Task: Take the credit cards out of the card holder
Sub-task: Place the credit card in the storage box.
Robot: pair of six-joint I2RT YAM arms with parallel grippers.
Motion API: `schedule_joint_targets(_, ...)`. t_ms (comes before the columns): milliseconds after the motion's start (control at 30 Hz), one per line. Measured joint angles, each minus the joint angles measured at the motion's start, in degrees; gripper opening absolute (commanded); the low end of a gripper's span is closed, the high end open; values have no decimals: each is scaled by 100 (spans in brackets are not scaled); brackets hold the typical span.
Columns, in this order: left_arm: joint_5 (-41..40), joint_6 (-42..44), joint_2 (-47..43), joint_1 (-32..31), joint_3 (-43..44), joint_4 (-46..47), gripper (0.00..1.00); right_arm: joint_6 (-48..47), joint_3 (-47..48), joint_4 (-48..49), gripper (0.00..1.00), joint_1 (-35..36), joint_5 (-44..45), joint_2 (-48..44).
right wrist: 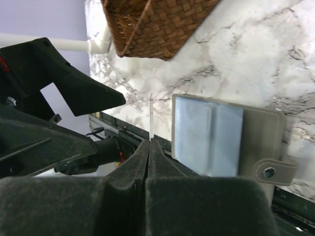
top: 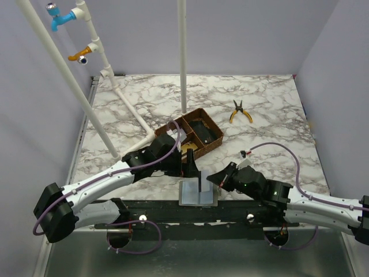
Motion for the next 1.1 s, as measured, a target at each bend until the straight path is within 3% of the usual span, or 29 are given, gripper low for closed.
schedule_joint_targets(433,922,-433,-925,494,-575,769,85,-15,380,140,1,0,-24,-315)
schedule_joint_targets(767,1574,-975,-1163,575,-859,1563,66,114,382,835,1,0,-315,-212)
schedule_joint_targets(867,1690,-1084,-1189,581,-887,1679,54,140,382,1016,1,0,-387,-186)
schedule_joint_targets(1100,1825,-1294,-1314,643,-911,1880,10,157,382,1226,1,-2,-481,-129)
